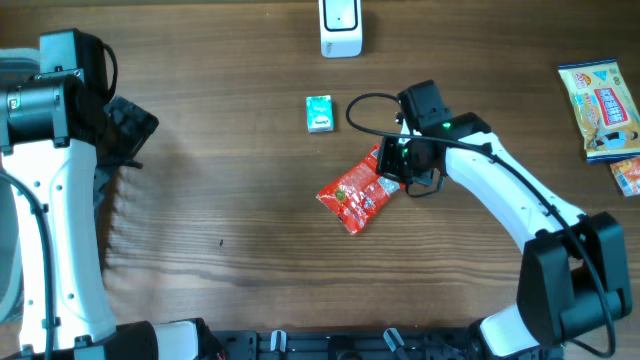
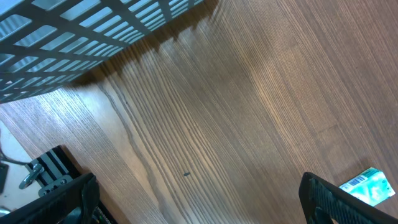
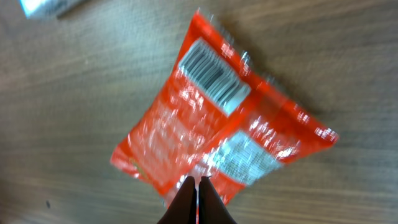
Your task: Scan the item barcode
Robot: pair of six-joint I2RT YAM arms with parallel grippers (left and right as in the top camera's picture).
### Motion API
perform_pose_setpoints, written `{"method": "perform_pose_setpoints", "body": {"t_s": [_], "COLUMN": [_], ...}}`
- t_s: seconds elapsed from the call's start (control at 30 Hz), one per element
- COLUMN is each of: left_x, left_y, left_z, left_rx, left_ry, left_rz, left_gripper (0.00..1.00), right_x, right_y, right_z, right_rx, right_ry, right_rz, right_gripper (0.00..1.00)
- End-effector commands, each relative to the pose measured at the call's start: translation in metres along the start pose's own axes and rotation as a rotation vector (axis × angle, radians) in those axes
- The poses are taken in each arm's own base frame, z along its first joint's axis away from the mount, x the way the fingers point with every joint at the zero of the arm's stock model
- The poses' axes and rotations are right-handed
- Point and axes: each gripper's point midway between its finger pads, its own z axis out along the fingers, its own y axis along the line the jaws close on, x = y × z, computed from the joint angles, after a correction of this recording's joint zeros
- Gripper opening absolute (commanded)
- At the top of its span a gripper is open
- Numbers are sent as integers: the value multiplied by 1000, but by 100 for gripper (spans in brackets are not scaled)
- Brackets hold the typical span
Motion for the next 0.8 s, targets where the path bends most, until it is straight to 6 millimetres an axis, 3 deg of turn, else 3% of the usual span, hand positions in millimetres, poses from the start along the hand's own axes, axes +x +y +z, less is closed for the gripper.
{"method": "perform_pose_setpoints", "body": {"t_s": [0.0,0.13,0.2,0.27,0.33,0.43,0.53,0.63,0.67,0.7,0.77], "left_x": [-2,-2,-2,-2,-2,-2,-2,-2,-2,-2,-2], "left_y": [2,2,2,2,2,2,2,2,2,2,2], "left_z": [0,0,0,0,0,0,0,0,0,0,0], "left_rx": [-4,-4,-4,-4,-4,-4,-4,-4,-4,-4,-4], "left_ry": [-6,-6,-6,-6,-6,-6,-6,-6,-6,-6,-6], "left_rz": [-19,-19,-19,-19,-19,-19,-19,-19,-19,-19,-19], "left_gripper": [100,100,100,100,100,100,100,100,100,100,100], "right_x": [-8,-1,-5,-7,-9,-19,-21,-3,2,5,14], "right_y": [-18,-41,-52,-75,-87,-95,-61,25,41,46,36], "right_z": [21,51,53,45,32,-9,-33,-32,-30,-23,-7], "right_rx": [45,107,163,295,367,458,315,-144,-223,-219,-127], "right_ry": [9,57,37,7,0,-23,-15,101,120,115,120], "right_rz": [20,46,48,84,112,128,76,-151,-198,-220,-120], "right_gripper": [4,4,4,4,4,4,4,4,4,4,4]}}
